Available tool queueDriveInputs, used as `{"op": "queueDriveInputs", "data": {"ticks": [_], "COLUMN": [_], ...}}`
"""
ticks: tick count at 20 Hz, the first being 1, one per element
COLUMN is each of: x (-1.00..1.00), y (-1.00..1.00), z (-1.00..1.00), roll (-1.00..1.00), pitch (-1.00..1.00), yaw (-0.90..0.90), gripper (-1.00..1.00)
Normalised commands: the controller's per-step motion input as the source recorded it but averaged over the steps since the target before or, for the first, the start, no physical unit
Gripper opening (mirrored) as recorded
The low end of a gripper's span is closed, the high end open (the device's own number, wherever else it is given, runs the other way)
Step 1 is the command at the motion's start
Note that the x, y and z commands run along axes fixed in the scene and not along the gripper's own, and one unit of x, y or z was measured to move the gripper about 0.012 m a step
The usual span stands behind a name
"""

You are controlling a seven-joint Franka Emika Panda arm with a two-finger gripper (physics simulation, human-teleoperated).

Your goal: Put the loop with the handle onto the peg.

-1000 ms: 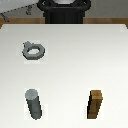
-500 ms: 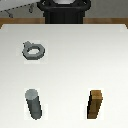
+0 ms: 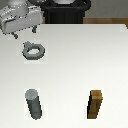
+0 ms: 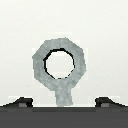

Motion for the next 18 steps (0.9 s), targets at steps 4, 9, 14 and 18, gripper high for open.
{"op": "queueDriveInputs", "data": {"ticks": [4,9,14,18], "x": [0.00,0.00,0.20,0.50], "y": [0.00,-0.20,0.00,0.00], "z": [0.00,-0.40,0.00,0.00], "roll": [0.00,0.00,0.00,0.00], "pitch": [0.00,0.00,0.00,0.00], "yaw": [0.00,0.00,0.00,0.00], "gripper": [1.00,1.00,1.00,1.00]}}
